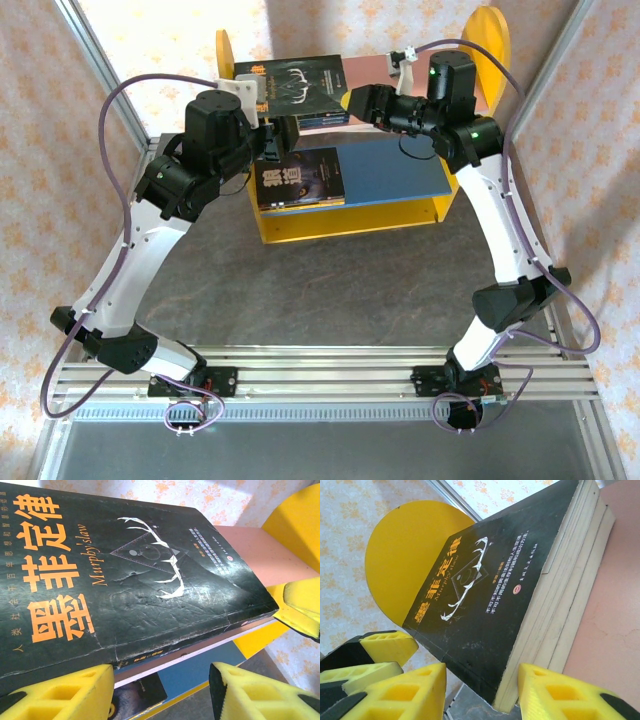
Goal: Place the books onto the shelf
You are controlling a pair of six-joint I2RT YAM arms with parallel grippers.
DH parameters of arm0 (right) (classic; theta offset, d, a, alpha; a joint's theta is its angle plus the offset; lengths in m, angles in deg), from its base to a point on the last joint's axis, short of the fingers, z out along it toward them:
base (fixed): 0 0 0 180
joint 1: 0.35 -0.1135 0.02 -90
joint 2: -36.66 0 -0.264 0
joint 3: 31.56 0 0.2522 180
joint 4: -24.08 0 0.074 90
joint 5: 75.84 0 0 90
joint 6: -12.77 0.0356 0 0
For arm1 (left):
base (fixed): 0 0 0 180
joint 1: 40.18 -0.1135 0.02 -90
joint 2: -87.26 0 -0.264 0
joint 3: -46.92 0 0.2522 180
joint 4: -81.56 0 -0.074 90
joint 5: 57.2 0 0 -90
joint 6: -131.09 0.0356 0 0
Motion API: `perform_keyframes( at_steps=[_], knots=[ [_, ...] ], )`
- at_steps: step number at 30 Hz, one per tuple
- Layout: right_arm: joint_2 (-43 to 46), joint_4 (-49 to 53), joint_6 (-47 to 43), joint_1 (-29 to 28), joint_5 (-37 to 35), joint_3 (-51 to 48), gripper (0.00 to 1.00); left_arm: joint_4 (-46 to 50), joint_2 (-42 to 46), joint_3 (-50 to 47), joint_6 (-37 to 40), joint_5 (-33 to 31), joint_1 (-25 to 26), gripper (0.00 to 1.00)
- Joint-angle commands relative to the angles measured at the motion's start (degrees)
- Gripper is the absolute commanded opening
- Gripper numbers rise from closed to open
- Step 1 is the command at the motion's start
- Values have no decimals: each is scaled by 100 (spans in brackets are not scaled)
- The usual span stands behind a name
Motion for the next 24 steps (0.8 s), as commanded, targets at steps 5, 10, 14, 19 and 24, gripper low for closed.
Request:
perform_keyframes(
  at_steps=[5, 10, 14, 19, 24],
  knots=[
    [-47, -328, 83, -33, 273, 2, 41, 152, -5, 98, 134, -188, 41, 55],
    [-124, -288, 54, -38, 286, 102, 41, 171, -40, 123, 143, -202, 39, 55],
    [-248, -181, 30, -34, 333, 294, 42, 183, -33, 128, 160, -214, 43, 55],
    [-328, -162, 30, -36, 351, 357, 42, 189, -23, 137, 179, -243, 43, 55],
    [-271, 67, -149, -44, 168, 362, 43, 207, -6, 128, 203, -269, 39, 55]
  ],
)
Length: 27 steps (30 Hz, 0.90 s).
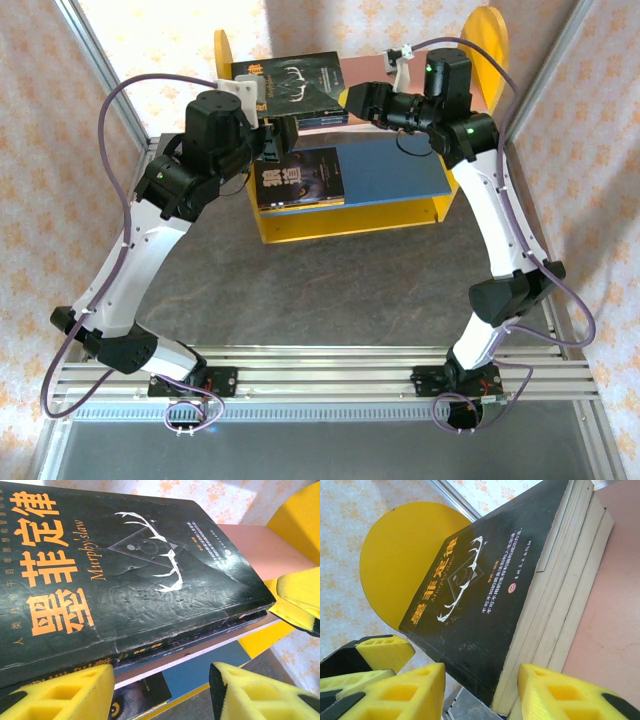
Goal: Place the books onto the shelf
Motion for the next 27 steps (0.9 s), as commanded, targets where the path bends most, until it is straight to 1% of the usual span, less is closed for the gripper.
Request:
perform_keyframes(
  at_steps=[1, 8, 17, 27],
  knots=[
    [-1, 84, -182, -39, 15, 131, 44, 168, 3, 125, 159, -176, 39, 55],
    [173, 315, -398, -50, -238, -58, 45, 187, 21, 119, 179, -192, 39, 55],
    [157, 156, -286, -46, -26, -127, 45, 196, 21, 142, 178, -199, 39, 55],
    [-60, -14, -110, -46, 201, 131, 45, 222, 25, 152, 202, -231, 33, 55]
  ],
)
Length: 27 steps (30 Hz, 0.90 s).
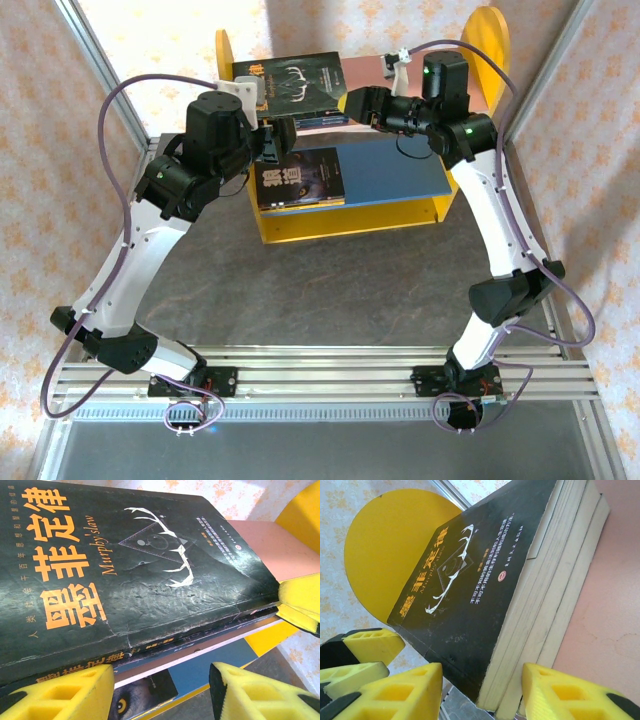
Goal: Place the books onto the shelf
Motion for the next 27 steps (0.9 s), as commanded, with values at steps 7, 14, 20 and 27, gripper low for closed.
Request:
perform_keyframes(
  at_steps=[7, 14, 20, 27],
  knots=[
    [-126, -231, 155, -38, 253, 268, 44, 122, 36, 153, 174, -175, 34, 55],
    [-200, -230, 189, -38, 278, 330, 44, 135, 37, 158, 177, -188, 37, 55],
    [-232, -217, 177, -43, 272, 347, 45, 131, 40, 156, 181, -187, 38, 55],
    [-271, -113, 110, -39, 201, 392, 45, 139, 47, 149, 181, -191, 35, 55]
  ],
)
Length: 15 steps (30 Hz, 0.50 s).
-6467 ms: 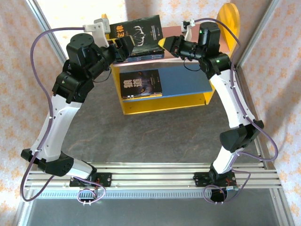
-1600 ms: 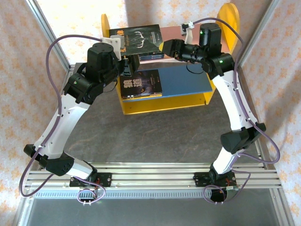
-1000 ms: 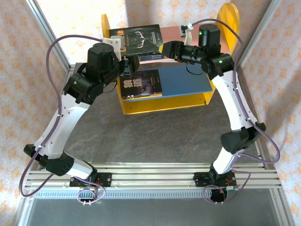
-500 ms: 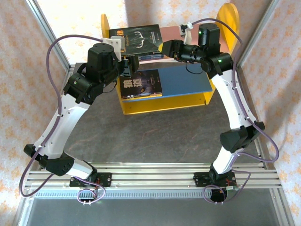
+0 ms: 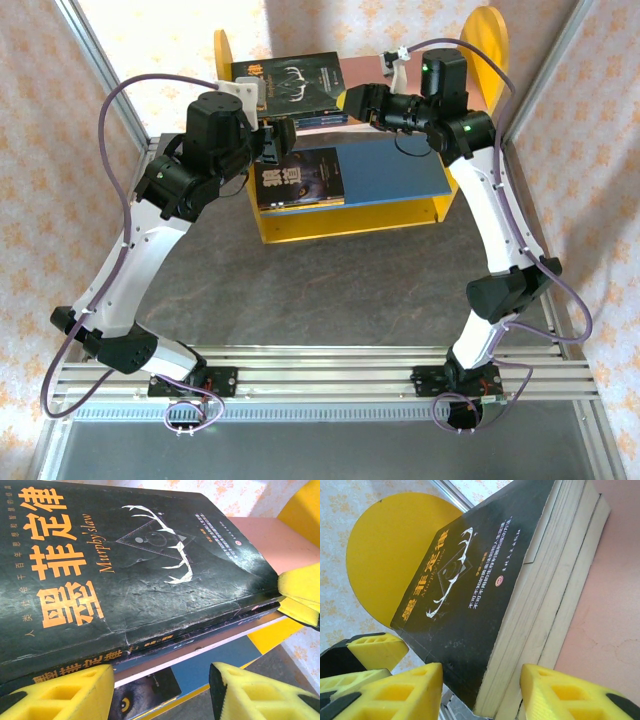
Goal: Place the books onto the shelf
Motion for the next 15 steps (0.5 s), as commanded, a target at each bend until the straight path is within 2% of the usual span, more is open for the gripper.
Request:
perform_keyframes(
  at_steps=[1, 15],
  knots=[
    [-131, -121, -53, -43, 109, 199, 45, 102, 46, 143, 83, -176, 32, 55],
    [-126, 15, -207, -43, 146, 170, 48, 109, 60, 194, 139, -240, 38, 55]
  ],
)
